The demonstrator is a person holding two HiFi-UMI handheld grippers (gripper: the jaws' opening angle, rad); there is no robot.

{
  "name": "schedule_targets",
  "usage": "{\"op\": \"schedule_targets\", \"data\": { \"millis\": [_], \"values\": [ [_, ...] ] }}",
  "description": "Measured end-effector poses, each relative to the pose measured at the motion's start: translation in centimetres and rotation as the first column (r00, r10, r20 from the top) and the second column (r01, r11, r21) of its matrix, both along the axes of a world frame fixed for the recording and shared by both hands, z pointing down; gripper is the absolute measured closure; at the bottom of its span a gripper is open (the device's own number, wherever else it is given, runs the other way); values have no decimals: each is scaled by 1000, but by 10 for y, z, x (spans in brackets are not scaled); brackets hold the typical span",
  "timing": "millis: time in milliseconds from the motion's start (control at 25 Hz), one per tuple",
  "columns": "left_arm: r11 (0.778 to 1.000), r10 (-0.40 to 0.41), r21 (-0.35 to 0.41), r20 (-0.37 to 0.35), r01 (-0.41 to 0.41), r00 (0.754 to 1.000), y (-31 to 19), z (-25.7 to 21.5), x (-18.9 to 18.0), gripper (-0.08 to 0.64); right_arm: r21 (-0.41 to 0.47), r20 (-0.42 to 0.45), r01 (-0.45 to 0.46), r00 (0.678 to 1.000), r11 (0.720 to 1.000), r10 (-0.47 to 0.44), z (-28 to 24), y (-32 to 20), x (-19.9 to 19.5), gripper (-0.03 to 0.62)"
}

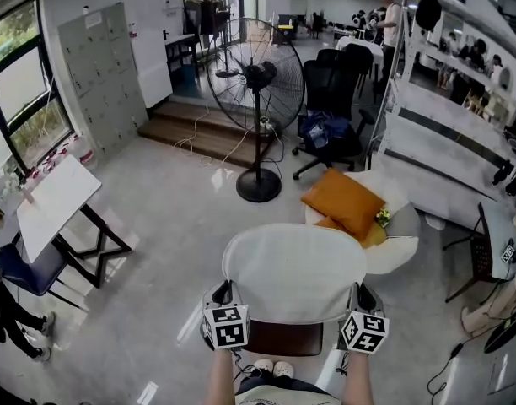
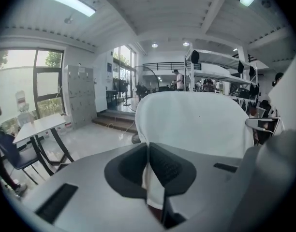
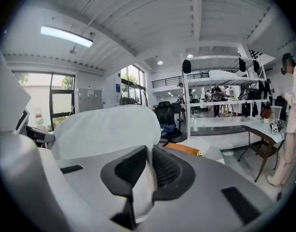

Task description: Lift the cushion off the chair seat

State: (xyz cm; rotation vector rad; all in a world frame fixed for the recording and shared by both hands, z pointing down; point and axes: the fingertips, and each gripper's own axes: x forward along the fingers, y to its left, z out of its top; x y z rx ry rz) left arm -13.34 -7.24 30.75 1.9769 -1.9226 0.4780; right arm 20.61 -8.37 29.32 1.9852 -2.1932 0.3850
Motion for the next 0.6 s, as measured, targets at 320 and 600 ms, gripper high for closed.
{"op": "schedule_targets", "data": {
  "millis": [320, 600],
  "values": [
    [991, 0, 134, 21, -3, 1000, -3, -72, -1, 531, 135, -3, 1, 1000, 991, -1, -68, -5, 1, 535],
    [984, -7, 179, 29, 1, 1000, -3, -91, 2, 531, 190, -1, 1, 1000, 982, -1, -88, -5, 4, 534]
  ]
}}
